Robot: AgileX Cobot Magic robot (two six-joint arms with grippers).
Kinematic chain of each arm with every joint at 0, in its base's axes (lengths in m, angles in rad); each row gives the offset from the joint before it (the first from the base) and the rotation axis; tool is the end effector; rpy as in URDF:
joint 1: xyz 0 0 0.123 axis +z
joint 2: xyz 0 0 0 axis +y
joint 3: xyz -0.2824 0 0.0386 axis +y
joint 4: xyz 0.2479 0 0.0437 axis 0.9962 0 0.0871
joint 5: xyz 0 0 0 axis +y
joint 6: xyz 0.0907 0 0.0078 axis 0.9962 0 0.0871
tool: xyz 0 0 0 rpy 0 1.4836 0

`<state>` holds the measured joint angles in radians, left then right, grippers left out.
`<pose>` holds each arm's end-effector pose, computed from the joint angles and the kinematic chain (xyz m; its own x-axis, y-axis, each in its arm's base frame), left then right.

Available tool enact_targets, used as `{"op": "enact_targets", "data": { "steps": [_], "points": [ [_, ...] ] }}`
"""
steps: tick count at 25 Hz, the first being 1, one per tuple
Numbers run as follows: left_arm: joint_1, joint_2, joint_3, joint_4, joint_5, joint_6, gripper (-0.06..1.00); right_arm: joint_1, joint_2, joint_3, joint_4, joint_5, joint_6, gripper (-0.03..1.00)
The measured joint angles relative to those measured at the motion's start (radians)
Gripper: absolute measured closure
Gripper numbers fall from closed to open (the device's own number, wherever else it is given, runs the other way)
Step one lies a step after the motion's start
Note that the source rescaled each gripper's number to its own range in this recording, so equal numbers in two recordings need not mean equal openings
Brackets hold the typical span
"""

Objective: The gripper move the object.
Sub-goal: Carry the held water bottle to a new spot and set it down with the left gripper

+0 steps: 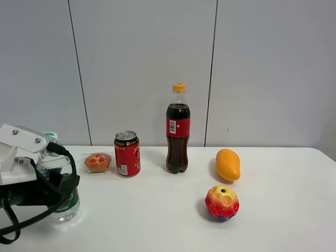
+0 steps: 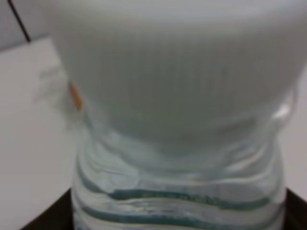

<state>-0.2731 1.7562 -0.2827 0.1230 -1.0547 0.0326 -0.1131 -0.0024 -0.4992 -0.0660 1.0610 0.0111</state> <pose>0.2314 -0.0749 0.1211 -0.2810 0.1751 -0.9436 0.3932 0.9179 0.0533 -0.0058 -0.0046 0.2771 -0.4545 0.0304 -0.8902 0.1541 0.9870 -0.0450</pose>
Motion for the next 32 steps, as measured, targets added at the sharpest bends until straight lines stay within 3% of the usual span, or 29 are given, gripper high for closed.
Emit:
{"op": "enact_targets", "data": {
  "steps": [5,8,16,20,24,27,32],
  "points": [
    [0.0,-0.143,0.002,0.125,0.028,-0.131,0.89,0.0,0.0,0.0,0.0,0.0,0.0,-0.03],
    [0.0,-0.214,0.002,0.148,0.089,-0.172,0.89,0.0,0.0,0.0,0.0,0.0,0.0,-0.03],
    [0.0,-0.355,-0.107,0.232,0.404,-0.204,0.89,0.0,0.0,0.0,0.0,0.0,0.0,-0.03],
    [0.0,-0.389,-0.209,0.319,0.528,-0.304,0.89,0.0,0.0,0.0,0.0,0.0,0.0,-0.03],
    [-0.001,-0.399,-0.304,0.455,0.541,-0.442,0.89,0.0,0.0,0.0,0.0,0.0,0.0,-0.03],
    [-0.03,-0.404,-0.355,0.513,0.565,-0.557,0.89,0.0,0.0,0.0,0.0,0.0,0.0,-0.03],
    [-0.131,-0.405,-0.421,0.484,0.612,-0.62,0.89,0.0,0.0,0.0,0.0,0.0,0.0,-0.03]
  ]
}}
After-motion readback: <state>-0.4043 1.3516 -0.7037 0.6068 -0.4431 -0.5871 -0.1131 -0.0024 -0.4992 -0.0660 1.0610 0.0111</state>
